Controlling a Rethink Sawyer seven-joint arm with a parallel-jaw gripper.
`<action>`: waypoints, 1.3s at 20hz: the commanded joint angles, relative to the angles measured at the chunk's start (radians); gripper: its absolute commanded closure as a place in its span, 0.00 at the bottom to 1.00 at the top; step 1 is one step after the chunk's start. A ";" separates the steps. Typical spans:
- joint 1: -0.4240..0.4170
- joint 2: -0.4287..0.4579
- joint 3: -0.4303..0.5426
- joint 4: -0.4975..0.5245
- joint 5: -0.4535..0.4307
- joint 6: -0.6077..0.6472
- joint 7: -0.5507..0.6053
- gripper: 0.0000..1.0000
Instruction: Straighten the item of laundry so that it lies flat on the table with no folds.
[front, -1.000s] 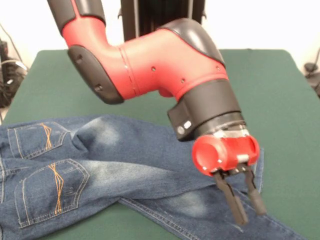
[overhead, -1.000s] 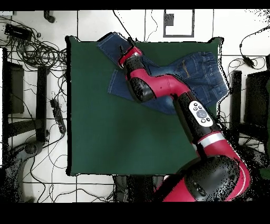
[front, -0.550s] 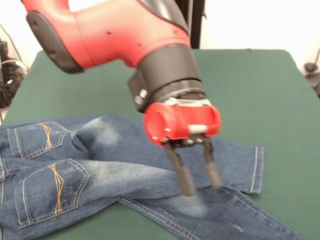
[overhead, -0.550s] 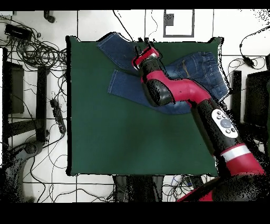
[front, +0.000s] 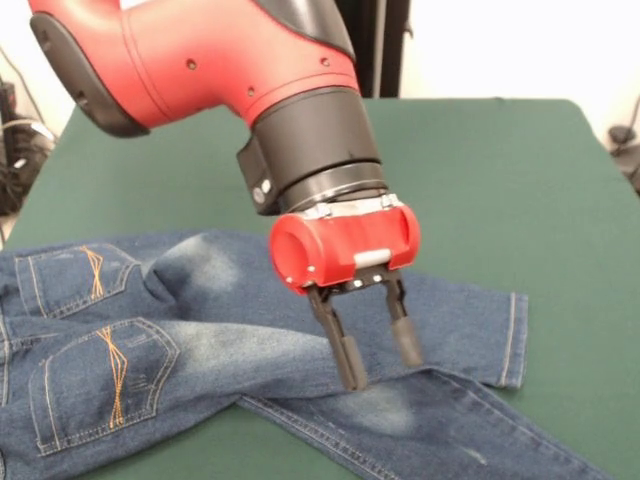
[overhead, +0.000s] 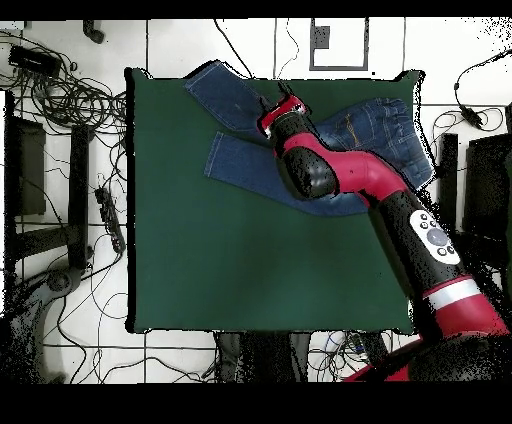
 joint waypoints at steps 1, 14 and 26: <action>0.059 0.051 -0.021 0.061 0.037 0.129 0.137 0.00; 0.033 0.097 0.021 0.049 0.052 0.177 0.094 0.00; 0.098 0.146 -0.069 -0.044 0.104 0.221 0.103 0.00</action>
